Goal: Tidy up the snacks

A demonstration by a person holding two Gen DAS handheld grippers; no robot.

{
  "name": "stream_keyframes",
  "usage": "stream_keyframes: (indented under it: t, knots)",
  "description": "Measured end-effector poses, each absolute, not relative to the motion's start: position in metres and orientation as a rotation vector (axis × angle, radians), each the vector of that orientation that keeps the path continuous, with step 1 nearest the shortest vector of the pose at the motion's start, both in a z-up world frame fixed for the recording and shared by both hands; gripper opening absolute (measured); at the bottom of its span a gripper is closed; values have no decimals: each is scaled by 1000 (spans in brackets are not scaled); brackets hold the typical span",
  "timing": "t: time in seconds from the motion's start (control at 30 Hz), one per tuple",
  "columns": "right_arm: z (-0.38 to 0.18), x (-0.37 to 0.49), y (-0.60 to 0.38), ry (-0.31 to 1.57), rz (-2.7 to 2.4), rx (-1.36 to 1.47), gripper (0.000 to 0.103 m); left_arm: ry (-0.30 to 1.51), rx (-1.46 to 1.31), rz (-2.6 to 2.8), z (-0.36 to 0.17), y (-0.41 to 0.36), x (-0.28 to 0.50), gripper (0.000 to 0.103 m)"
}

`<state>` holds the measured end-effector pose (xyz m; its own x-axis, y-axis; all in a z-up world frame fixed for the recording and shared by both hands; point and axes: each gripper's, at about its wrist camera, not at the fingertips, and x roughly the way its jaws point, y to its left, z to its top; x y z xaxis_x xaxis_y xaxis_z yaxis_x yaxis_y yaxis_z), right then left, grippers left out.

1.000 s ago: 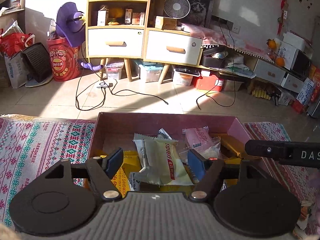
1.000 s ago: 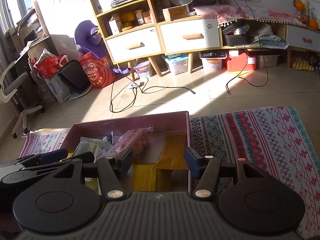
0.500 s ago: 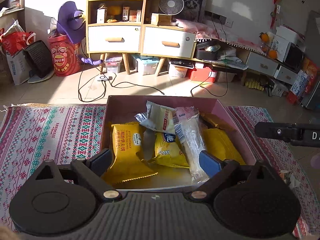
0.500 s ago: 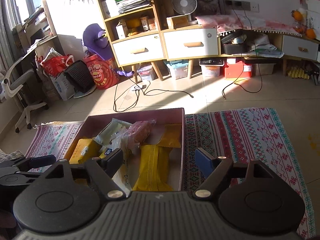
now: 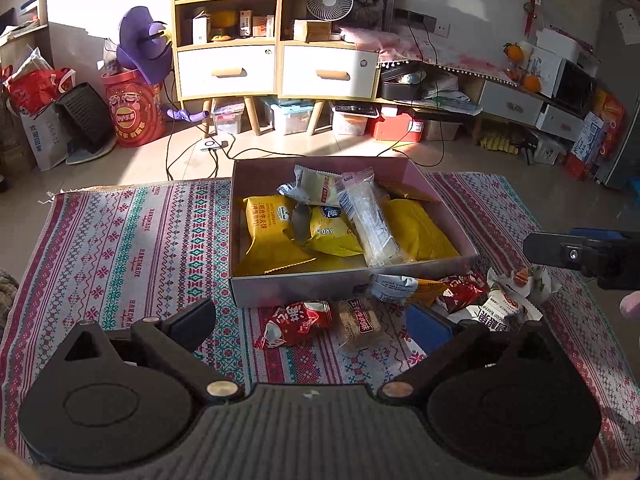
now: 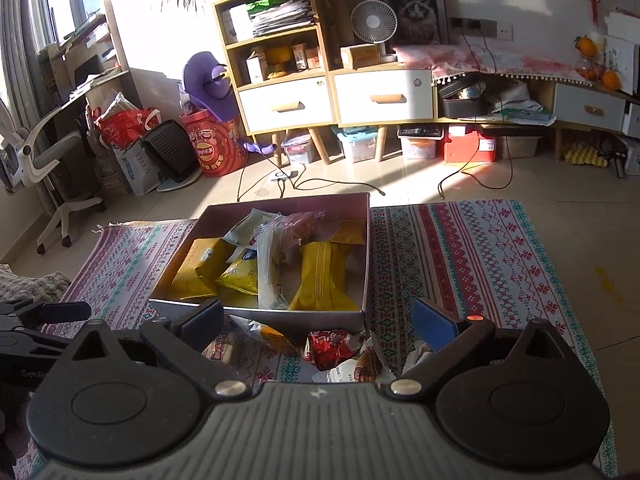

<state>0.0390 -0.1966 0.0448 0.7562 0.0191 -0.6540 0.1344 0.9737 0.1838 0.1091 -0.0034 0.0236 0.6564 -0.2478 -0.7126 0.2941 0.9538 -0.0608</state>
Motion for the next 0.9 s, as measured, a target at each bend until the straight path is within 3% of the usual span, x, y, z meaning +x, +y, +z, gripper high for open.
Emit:
stream_keyframes:
  t: [0.37, 0.63, 0.9]
  knots:
    - [20, 22, -194, 712, -56, 151, 102, 711, 112, -321, -6, 16, 96, 103]
    - [-2, 17, -204, 771, -109, 123, 101, 763, 19, -333, -34, 13, 109, 103]
    - [-9, 19, -216, 805, -152, 154, 93, 748, 83, -380, -41, -6, 120, 103]
